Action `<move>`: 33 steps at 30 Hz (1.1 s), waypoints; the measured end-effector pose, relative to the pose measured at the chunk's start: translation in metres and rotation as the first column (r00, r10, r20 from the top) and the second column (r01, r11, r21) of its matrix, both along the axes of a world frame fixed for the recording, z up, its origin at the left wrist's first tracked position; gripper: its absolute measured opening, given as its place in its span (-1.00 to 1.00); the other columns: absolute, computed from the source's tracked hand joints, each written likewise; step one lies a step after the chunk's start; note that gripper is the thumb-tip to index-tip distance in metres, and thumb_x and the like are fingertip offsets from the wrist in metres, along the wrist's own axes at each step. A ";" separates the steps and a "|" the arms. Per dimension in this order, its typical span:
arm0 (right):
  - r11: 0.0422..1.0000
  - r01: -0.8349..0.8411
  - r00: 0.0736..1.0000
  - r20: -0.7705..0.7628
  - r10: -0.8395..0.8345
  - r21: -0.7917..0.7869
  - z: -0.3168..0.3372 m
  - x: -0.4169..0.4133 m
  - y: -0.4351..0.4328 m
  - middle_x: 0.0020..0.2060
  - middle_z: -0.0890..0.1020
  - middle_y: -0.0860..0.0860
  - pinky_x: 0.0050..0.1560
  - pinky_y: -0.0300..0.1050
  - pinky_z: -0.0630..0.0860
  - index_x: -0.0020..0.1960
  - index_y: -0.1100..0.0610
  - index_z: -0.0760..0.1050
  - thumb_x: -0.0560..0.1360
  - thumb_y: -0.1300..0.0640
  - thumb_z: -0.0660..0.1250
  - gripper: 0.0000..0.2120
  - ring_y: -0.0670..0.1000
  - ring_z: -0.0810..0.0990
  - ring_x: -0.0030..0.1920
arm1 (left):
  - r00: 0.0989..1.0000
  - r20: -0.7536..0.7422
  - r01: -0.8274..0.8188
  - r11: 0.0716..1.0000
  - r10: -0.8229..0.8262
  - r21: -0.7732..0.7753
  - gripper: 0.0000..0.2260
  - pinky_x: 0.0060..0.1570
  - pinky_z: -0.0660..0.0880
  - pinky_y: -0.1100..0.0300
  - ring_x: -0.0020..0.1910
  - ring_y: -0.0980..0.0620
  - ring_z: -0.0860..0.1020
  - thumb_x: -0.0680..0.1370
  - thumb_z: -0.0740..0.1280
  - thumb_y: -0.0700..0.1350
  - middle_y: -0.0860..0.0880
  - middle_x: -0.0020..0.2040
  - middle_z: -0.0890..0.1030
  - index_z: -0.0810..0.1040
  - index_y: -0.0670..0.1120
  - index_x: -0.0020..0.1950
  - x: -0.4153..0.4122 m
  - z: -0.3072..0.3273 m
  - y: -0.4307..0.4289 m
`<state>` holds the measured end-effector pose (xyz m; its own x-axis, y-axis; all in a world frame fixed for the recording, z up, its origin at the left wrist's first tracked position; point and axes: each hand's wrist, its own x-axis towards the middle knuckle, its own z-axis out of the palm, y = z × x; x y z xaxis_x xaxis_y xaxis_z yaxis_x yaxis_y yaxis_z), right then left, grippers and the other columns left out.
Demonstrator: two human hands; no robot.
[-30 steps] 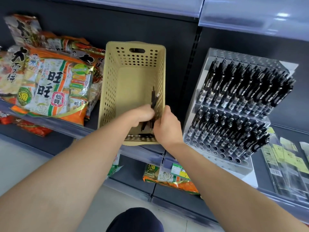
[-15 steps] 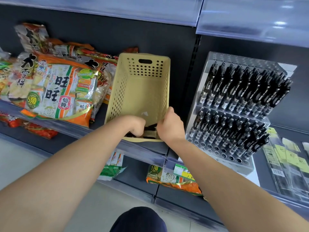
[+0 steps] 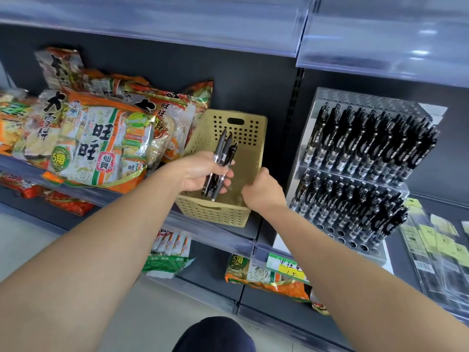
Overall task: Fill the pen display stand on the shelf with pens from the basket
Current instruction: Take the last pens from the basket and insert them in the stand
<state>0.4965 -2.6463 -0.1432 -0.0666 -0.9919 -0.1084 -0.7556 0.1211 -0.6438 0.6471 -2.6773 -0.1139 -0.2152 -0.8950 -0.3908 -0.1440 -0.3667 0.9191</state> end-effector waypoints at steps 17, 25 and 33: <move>0.901 0.128 0.872 0.479 0.097 -0.415 0.030 0.008 -0.006 -0.36 0.53 0.02 -0.13 0.19 0.59 -0.20 0.11 0.53 0.50 -0.06 0.35 -0.76 0.21 0.60 -0.21 | 0.996 0.044 0.083 0.951 -0.073 -0.297 -0.82 -0.12 0.41 0.35 -0.07 0.18 0.61 0.56 0.27 -0.33 -0.03 0.03 0.65 0.59 -0.11 0.06 -0.014 0.019 0.013; 0.926 0.121 0.795 0.594 0.124 -0.357 0.043 0.006 0.000 -0.44 0.51 0.06 -0.24 0.21 0.55 -0.27 0.14 0.55 0.24 -0.18 0.55 -0.61 0.11 0.50 -0.37 | 0.944 0.303 0.238 0.900 -0.127 -0.365 -0.75 0.34 0.36 0.01 0.20 -0.03 0.55 0.56 0.29 -0.31 -0.16 0.16 0.63 0.55 -0.17 0.23 -0.018 0.020 0.014; 0.930 0.090 0.805 0.576 0.142 -0.355 0.054 0.001 0.001 -0.30 0.67 0.04 -0.28 0.11 0.63 -0.24 0.10 0.60 0.35 0.08 0.55 -0.85 0.11 0.67 -0.26 | 0.907 0.381 0.322 0.879 -0.179 -0.352 -0.82 0.19 0.41 0.16 -0.02 0.10 0.60 0.56 0.30 -0.30 -0.05 -0.03 0.66 0.56 -0.04 0.06 -0.017 0.026 0.017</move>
<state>0.4976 -2.6458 -0.0896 -0.0795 -0.9689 0.2343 -0.2198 -0.2123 -0.9522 0.6300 -2.6602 -0.0874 -0.3767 -0.9208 -0.1012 -0.4986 0.1095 0.8599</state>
